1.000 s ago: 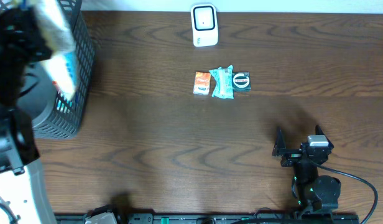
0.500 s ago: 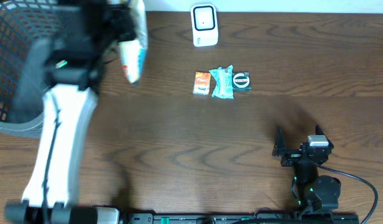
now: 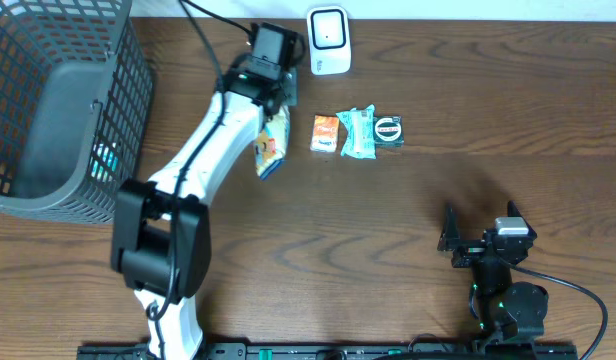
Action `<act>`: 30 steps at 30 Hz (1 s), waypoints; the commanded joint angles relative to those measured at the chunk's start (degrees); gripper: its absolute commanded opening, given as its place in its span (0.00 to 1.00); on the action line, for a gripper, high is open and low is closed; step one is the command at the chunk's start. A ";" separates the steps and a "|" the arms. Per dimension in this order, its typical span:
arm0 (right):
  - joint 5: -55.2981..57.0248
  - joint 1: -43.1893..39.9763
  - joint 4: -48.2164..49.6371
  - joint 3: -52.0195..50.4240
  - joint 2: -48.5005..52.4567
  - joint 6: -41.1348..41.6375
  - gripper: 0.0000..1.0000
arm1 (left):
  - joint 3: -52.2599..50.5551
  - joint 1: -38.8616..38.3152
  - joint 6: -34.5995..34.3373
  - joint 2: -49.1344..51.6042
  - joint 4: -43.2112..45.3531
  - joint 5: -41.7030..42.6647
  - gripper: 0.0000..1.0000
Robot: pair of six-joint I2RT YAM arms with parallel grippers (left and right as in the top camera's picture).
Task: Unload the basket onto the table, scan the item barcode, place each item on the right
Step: 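Carry the yellow snack bag toward the scanner, then release the snack bag on the table left of the tissues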
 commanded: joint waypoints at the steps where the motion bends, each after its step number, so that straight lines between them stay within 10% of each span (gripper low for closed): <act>1: -0.13 -0.46 -0.24 -0.09 -0.31 0.61 0.99 | 0.79 -0.33 -0.13 2.12 0.13 -2.67 0.07; 9: -0.13 -0.46 -0.24 -0.09 -0.31 0.61 0.99 | 0.90 -0.92 0.04 2.73 0.28 -1.62 0.49; 22: -0.13 -0.46 -0.24 -0.09 -0.31 0.59 0.99 | 4.15 4.17 11.02 -14.82 7.41 -8.46 0.65; 30: -0.13 -0.46 -0.24 -0.09 -0.31 0.61 0.99 | 4.15 21.62 10.88 -21.35 9.42 -11.45 0.82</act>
